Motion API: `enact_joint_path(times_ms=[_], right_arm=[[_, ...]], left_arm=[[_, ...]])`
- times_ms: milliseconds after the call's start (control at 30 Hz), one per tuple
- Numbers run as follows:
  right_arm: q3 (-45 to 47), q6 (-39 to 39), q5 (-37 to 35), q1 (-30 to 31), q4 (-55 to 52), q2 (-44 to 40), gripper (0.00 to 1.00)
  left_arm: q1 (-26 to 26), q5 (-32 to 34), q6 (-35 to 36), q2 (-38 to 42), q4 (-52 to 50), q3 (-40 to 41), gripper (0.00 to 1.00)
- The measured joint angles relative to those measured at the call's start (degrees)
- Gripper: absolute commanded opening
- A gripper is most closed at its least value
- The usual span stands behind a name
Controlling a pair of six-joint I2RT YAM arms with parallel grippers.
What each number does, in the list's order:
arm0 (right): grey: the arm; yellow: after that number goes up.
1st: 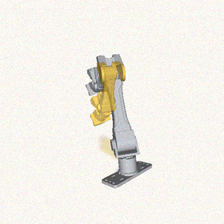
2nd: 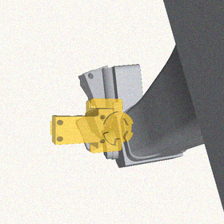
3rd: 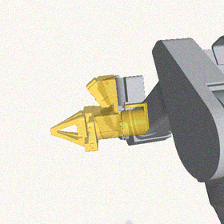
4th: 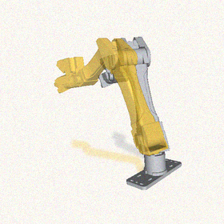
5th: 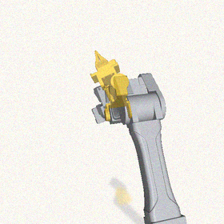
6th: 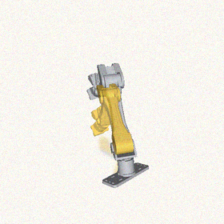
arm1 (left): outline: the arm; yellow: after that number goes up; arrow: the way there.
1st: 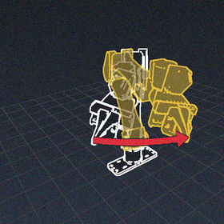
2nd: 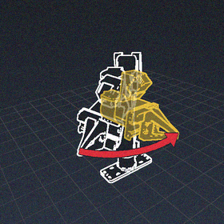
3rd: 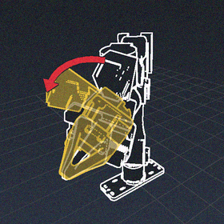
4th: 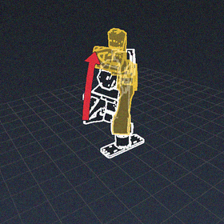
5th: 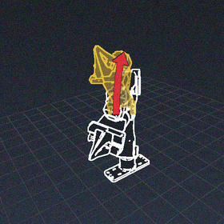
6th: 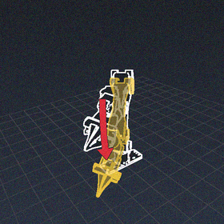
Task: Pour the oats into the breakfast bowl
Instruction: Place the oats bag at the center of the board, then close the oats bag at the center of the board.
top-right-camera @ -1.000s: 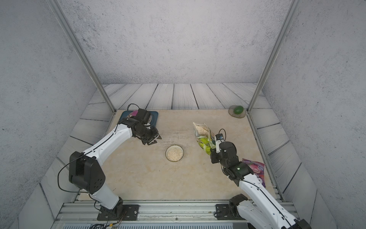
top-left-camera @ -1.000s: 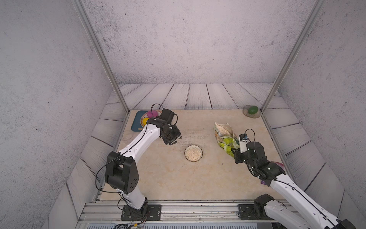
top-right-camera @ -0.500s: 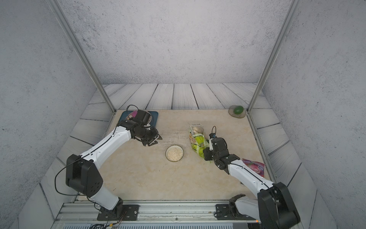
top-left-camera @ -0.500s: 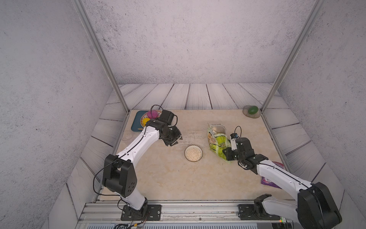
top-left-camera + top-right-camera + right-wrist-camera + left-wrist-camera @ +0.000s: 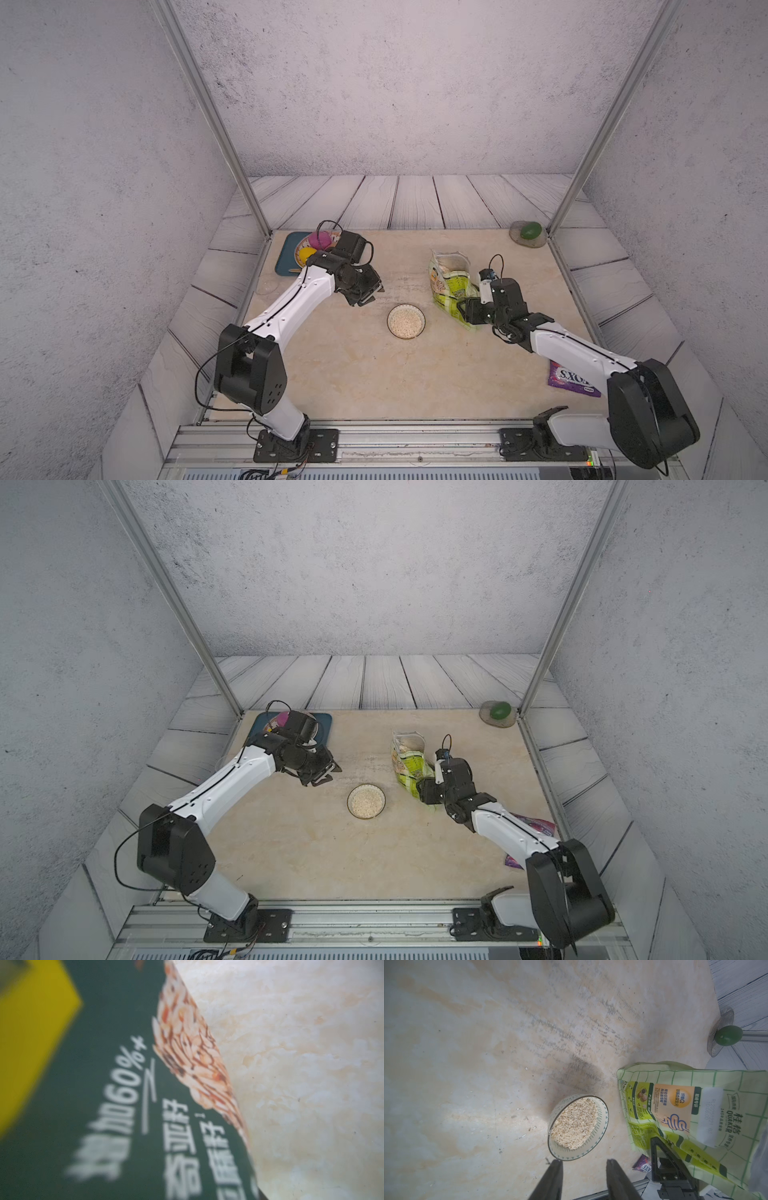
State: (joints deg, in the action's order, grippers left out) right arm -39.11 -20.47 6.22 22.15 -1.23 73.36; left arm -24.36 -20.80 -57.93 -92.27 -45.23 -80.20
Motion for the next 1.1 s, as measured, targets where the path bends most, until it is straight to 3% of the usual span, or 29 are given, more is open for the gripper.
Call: enact_joint_path(times_ms=[300, 367, 433, 567, 833, 1000, 1100], right_arm=[[0.07, 0.46, -0.63, 0.00, -10.97, -13.38, 0.86], [-2.43, 0.85, -1.20, 0.00, -15.82, -14.75, 0.88], [-5.81, 1.27, -1.31, 0.02, -20.46, -15.47, 0.99], [-13.97, 2.08, -1.16, 0.02, -29.51, -15.82, 0.99], [-31.80, 4.31, -1.62, 0.02, -46.99, -10.14, 0.99], [-36.50, 6.67, -1.62, 0.00, -54.34, -3.04, 0.99], [-36.85, 8.46, -1.64, 0.02, -56.96, 0.02, 0.99]], left_arm=[[-1.70, 0.85, -1.84, -3.08, -0.17, -4.04, 0.40], [-2.36, 1.99, -2.69, -3.72, -0.92, -5.86, 0.40], [-2.82, 2.97, -3.85, -4.02, -1.40, -7.48, 0.40], [-3.19, 4.87, -5.73, -4.68, -2.27, -10.73, 0.40], [-3.15, 7.39, -5.60, -10.12, -6.03, -19.32, 0.42], [-2.86, 7.30, -3.02, -13.05, -8.74, -22.75, 0.49], [-2.01, 6.08, -1.29, -14.08, -9.92, -24.37, 0.60]])
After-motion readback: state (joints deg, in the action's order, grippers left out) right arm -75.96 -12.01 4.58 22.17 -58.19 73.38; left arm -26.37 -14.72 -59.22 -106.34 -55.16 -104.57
